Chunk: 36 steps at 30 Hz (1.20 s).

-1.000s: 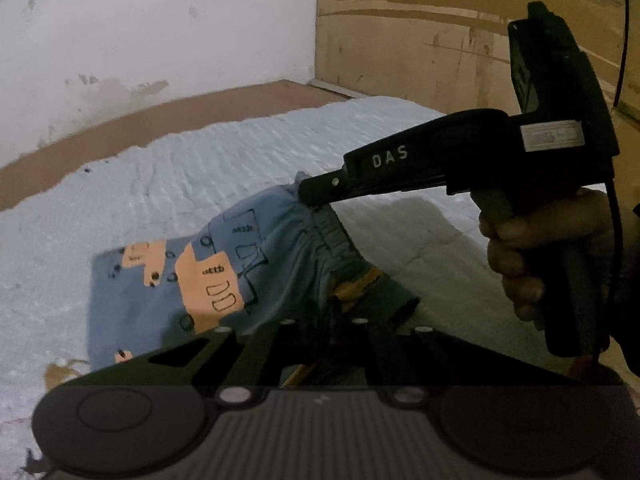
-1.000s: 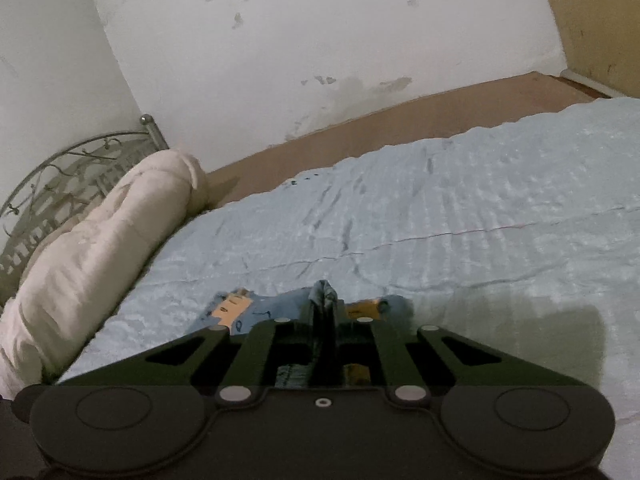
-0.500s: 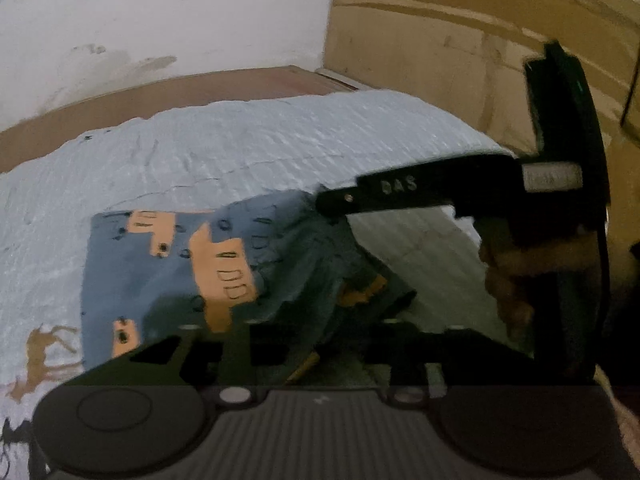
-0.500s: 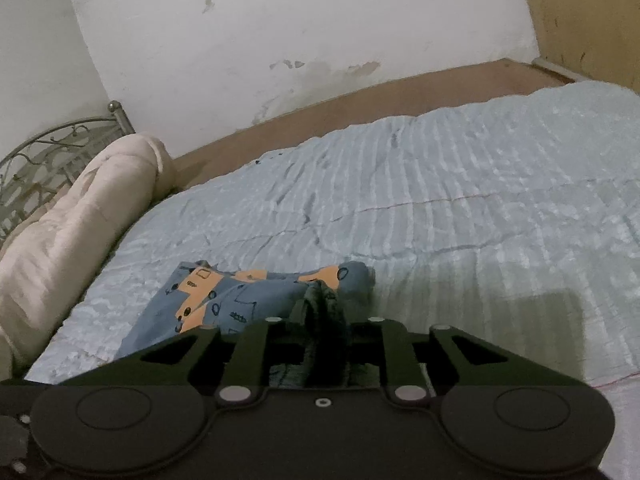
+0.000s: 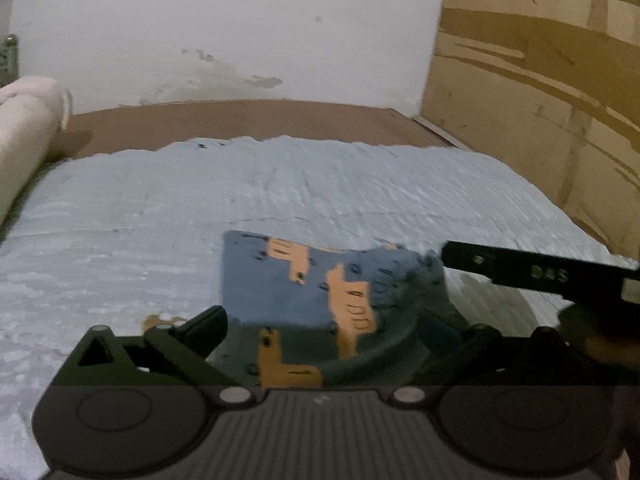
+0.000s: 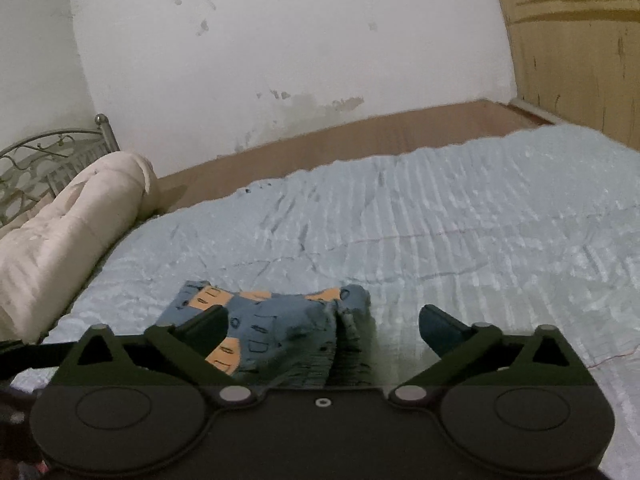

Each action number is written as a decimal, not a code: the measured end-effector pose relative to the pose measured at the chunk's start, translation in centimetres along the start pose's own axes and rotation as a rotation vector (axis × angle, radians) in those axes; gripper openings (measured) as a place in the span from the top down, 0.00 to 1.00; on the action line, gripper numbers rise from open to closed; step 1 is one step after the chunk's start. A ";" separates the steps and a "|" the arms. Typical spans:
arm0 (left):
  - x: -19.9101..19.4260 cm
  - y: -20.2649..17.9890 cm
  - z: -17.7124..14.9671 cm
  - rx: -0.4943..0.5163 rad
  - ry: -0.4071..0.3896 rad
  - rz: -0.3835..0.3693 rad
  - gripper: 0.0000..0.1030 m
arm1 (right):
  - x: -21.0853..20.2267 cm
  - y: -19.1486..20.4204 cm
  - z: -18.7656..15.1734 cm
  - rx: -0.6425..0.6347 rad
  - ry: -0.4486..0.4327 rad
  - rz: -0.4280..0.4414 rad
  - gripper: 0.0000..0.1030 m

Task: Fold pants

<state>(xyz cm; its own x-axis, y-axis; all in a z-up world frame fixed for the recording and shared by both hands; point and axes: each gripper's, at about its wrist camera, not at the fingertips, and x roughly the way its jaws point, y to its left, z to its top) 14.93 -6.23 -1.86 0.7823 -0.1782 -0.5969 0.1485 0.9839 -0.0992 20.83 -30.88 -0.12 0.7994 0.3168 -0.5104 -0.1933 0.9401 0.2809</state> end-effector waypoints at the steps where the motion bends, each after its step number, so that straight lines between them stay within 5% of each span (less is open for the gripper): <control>1: -0.3 0.3 0.0 -0.006 -0.007 0.006 0.00 | -0.3 0.3 0.0 -0.007 -0.007 -0.004 0.01; 8: -0.9 2.8 -0.4 -0.039 -0.029 0.082 0.00 | -0.9 2.5 -0.9 -0.079 -0.017 -0.079 0.01; 14: 1.6 6.6 -1.6 -0.126 0.017 0.210 0.00 | 1.2 3.6 -2.8 -0.095 0.091 -0.165 0.01; 22: 4.2 7.6 -3.6 -0.146 0.092 0.162 0.00 | 2.2 2.6 -4.9 -0.094 0.138 -0.291 0.01; 29: 4.2 9.3 -5.6 -0.187 0.109 0.108 0.00 | 1.5 0.0 -6.9 -0.027 0.139 -0.212 0.01; 36: 3.7 8.7 -2.6 -0.128 0.061 0.127 0.00 | 1.6 0.8 -4.4 -0.085 0.048 -0.195 0.01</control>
<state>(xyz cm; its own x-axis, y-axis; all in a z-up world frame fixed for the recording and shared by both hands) 17.52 1.72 -6.98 0.7510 -0.0555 -0.6580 -0.0302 0.9925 -0.1182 19.44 -29.09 -4.26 0.7988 0.1313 -0.5871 -0.0860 0.9908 0.1046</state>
